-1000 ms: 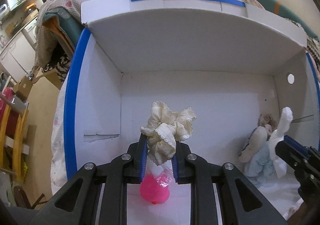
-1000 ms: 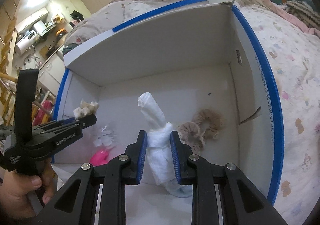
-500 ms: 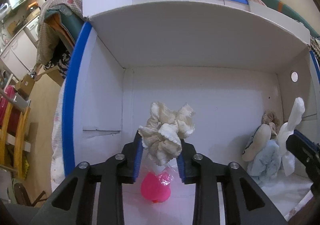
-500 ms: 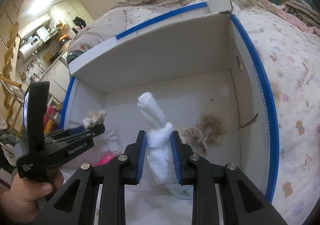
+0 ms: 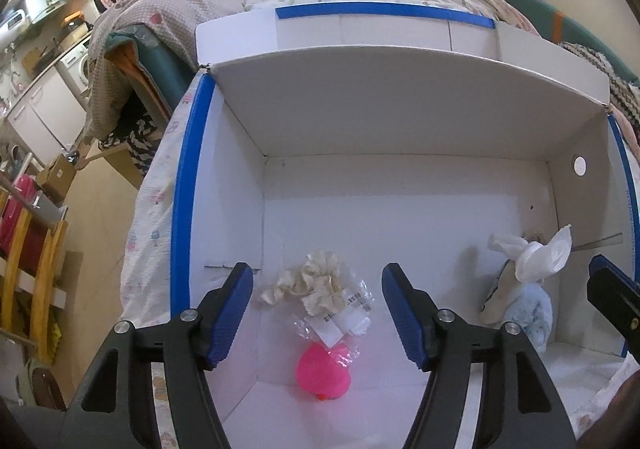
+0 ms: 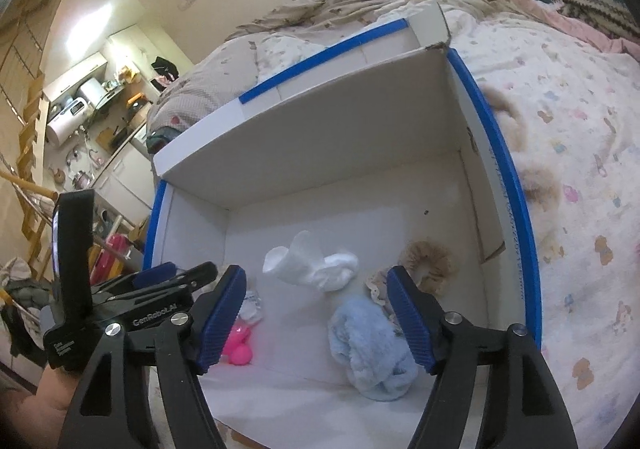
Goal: Organize soft objects
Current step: 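Withdraw both tools from the box toward the remaining items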
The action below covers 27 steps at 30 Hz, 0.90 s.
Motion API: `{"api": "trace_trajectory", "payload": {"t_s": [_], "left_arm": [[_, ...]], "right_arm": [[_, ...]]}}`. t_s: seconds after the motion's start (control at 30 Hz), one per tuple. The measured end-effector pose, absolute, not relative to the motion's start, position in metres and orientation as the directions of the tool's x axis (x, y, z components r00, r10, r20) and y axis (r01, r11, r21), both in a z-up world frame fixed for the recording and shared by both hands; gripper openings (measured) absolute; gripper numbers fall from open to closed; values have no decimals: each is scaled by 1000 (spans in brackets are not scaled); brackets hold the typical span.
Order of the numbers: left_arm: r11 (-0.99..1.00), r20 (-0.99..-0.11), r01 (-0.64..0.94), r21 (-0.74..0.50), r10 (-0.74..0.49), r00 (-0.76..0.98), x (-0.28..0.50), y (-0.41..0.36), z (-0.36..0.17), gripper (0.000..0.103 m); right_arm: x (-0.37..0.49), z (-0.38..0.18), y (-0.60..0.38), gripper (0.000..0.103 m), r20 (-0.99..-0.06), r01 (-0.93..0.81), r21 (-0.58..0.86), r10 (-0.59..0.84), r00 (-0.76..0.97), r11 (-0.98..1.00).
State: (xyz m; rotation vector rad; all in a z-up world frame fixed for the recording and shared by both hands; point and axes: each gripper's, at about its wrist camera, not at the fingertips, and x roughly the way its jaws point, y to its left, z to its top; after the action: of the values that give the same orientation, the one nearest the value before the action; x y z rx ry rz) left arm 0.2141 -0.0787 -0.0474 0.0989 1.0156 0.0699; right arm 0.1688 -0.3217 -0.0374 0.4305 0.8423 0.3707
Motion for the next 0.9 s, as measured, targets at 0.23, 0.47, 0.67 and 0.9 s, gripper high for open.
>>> {"api": "trace_trajectory", "payload": {"t_s": [0.23,0.47,0.67,0.9], "left_arm": [[992,-830,-19,125,115,547,210,-76,-38,64],[993,-822,-26,116,111,559,201,-69,-31,64],[993,-814,-17,121,109,570,188,-62,-22,64],[995,-800,12,99,73,595,158,-46,-8,65]], "right_arm": [[162,-35,-319,82,-634,-146,488,464,619,860],[150,-27,-321,85,-627,-142,478,450,636,867],[128,-21,-322,85,-628,-147,463,440,642,874],[99,-21,-319,85,-638,-145,454,434,636,879]]}}
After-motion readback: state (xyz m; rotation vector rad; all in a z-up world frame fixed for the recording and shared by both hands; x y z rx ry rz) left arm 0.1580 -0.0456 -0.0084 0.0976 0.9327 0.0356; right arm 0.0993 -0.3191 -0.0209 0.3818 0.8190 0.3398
